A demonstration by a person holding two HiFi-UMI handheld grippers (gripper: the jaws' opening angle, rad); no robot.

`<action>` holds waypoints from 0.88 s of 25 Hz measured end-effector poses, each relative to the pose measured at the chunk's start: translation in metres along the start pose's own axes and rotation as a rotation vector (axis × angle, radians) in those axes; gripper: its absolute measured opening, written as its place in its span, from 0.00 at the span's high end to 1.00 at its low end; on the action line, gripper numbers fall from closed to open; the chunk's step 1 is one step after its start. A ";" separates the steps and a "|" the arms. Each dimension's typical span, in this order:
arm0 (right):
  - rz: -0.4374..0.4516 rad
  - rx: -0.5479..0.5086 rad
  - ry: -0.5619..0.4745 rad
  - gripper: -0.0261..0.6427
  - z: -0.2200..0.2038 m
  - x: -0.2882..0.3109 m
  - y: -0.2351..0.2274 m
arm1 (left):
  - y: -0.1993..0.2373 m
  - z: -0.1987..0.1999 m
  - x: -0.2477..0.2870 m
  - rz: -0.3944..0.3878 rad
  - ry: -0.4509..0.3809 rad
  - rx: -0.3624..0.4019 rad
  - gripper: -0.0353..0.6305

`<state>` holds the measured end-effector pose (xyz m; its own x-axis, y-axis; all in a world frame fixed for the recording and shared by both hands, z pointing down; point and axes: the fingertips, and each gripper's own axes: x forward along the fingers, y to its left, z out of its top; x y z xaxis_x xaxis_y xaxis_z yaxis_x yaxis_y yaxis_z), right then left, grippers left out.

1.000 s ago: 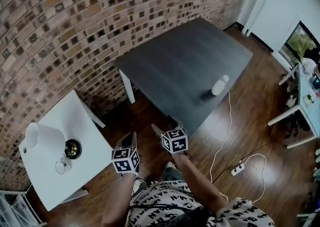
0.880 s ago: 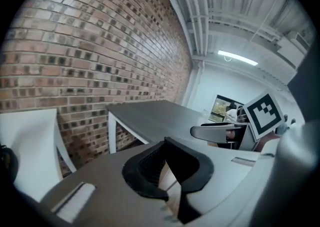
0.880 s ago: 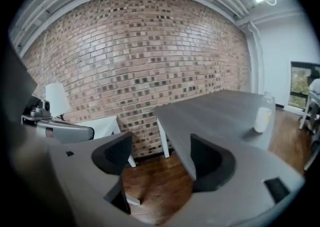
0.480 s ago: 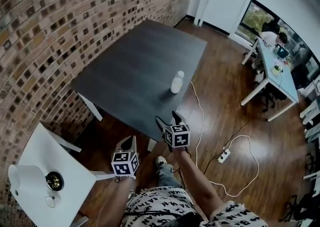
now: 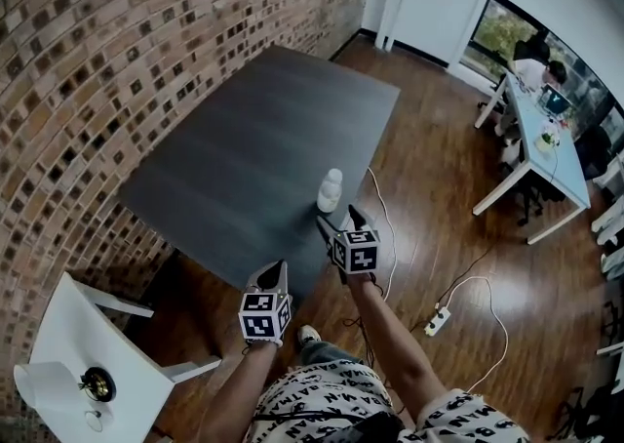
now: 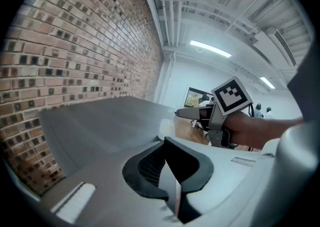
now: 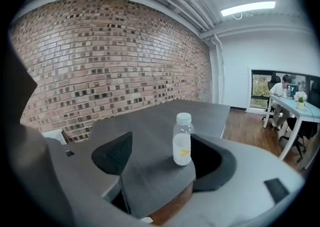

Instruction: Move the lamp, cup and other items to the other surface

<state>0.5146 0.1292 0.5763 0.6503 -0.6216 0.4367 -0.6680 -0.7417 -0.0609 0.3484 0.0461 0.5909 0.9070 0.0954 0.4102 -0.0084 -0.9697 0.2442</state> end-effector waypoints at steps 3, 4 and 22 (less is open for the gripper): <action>0.000 -0.002 -0.006 0.40 0.013 0.021 -0.021 | -0.005 0.013 0.033 -0.001 0.001 0.001 0.95; 0.001 -0.003 -0.006 0.40 0.016 0.028 -0.027 | -0.006 0.016 0.042 0.001 0.001 0.000 0.95; 0.012 -0.099 0.103 0.57 0.020 0.109 -0.056 | 0.017 0.032 0.103 0.078 0.046 -0.045 0.95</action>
<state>0.6298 0.0978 0.6088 0.6050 -0.5975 0.5263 -0.7112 -0.7027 0.0199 0.4550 0.0326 0.6095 0.8823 0.0315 0.4695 -0.0981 -0.9636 0.2489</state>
